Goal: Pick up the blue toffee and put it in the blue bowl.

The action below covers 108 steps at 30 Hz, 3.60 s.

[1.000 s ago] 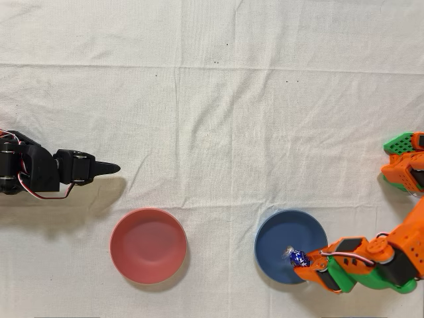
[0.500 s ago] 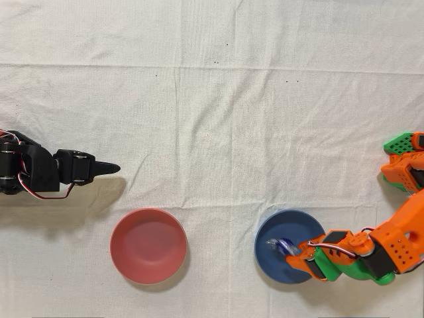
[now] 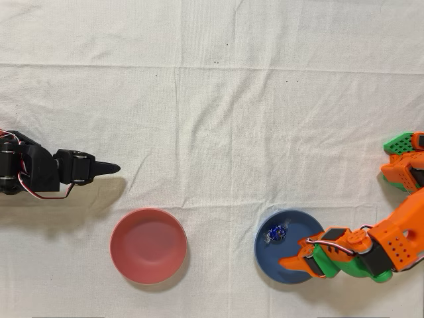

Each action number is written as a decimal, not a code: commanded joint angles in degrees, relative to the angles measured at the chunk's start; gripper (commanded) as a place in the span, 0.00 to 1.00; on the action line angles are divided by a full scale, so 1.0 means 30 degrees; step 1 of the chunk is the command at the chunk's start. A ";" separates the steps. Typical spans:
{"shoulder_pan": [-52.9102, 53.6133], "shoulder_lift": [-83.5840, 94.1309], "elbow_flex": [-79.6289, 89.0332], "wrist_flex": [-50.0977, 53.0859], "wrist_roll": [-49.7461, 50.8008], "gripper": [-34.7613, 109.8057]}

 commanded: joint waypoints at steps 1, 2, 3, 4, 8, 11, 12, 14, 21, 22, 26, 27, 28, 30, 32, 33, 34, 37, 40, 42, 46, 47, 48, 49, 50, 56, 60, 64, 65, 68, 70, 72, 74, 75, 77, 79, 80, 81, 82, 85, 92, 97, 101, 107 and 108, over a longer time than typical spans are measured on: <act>0.0293 0.1963 0.0146 0.0352 -0.0088 0.45; 0.0498 0.2285 0.0205 0.0469 -0.0029 0.42; 0.0791 0.2637 0.0234 0.0557 0.0088 0.38; 0.1113 0.2930 0.0176 0.0732 0.0088 0.35; 0.2578 0.4541 0.0322 0.1025 -0.0176 0.26; 0.3955 0.6123 0.0850 0.1084 -0.0088 0.24; 0.4512 0.6592 0.1025 0.1084 0.0059 0.24; 0.5713 0.7705 0.1611 0.0703 0.0088 0.24; 0.9023 1.2744 0.5039 -0.0439 -0.1465 0.24; 0.9404 1.3857 0.5977 -0.0791 -0.1846 0.24; 1.0635 1.7842 0.9814 -0.1992 -0.2490 0.24; 1.0781 1.8662 1.0576 -0.2080 -0.2344 0.24; 1.0869 1.9512 1.1367 -0.2109 -0.2109 0.24; 1.1104 2.1270 1.2949 -0.2285 -0.1523 0.24; 1.1396 2.2969 1.4355 -0.2578 -0.1260 0.24; 1.1484 2.3789 1.4912 -0.2578 -0.1084 0.24; 1.1543 2.4580 1.5381 -0.2578 -0.0908 0.24; 1.1631 2.6602 1.6934 -0.2607 -0.0615 0.24; 1.1631 2.8271 1.8809 -0.2695 -0.0820 0.24; 1.1543 2.9414 2.0273 -0.3135 -0.1055 0.24; 1.1543 3.1113 2.2705 -0.4395 -0.1289 0.24; 1.1543 3.1377 2.3145 -0.4600 -0.1377 0.24; 1.1543 3.1641 2.3525 -0.4717 -0.1406 0.24; 1.1631 3.1934 2.3906 -0.4805 -0.1436 0.24; 1.1719 3.2285 2.4258 -0.4863 -0.1436 0.24; 1.2158 3.3691 2.5957 -0.4893 -0.1758 0.24; 1.1953 3.4102 2.6953 -0.5156 -0.2021 0.24; 1.1953 3.4102 2.8096 -0.6182 -0.2256 0.24; 1.2012 3.4102 2.8330 -0.6299 -0.2285 0.24; 1.2041 3.4102 2.8330 -0.6094 -0.1553 0.24; 1.1953 3.4102 2.8330 -0.5830 -0.1113 0.24; 1.1865 3.4102 2.8330 -0.5361 -0.0732 0.24; 1.1807 3.4102 2.8330 -0.4717 -0.0469 0.24; 1.1777 3.4102 2.8330 -0.4248 -0.0352 0.24; 1.1777 3.4102 2.8330 -0.3252 -0.0205 0.24; 1.1807 3.4102 2.8330 -0.2344 -0.0088 0.24; 1.1865 3.4102 2.8330 -0.2051 -0.0059 0.24; 1.1895 3.4102 2.8330 -0.1816 -0.0029 0.24; 1.1924 3.4102 2.8330 -0.1582 -0.0029 0.24; 1.1865 3.4102 2.8330 -0.1230 -0.0352 0.24; 1.2100 3.4102 2.8330 -0.0967 -0.0557 0.24; 1.2158 3.4102 2.8330 -0.0967 -0.0557 0.24; 1.2158 3.4102 2.8330 -0.0967 -0.0557 0.24; 1.2158 3.4102 2.8330 -0.0967 -0.0557 0.24; 1.2158 3.4102 2.8330 -0.0967 -0.0557 0.24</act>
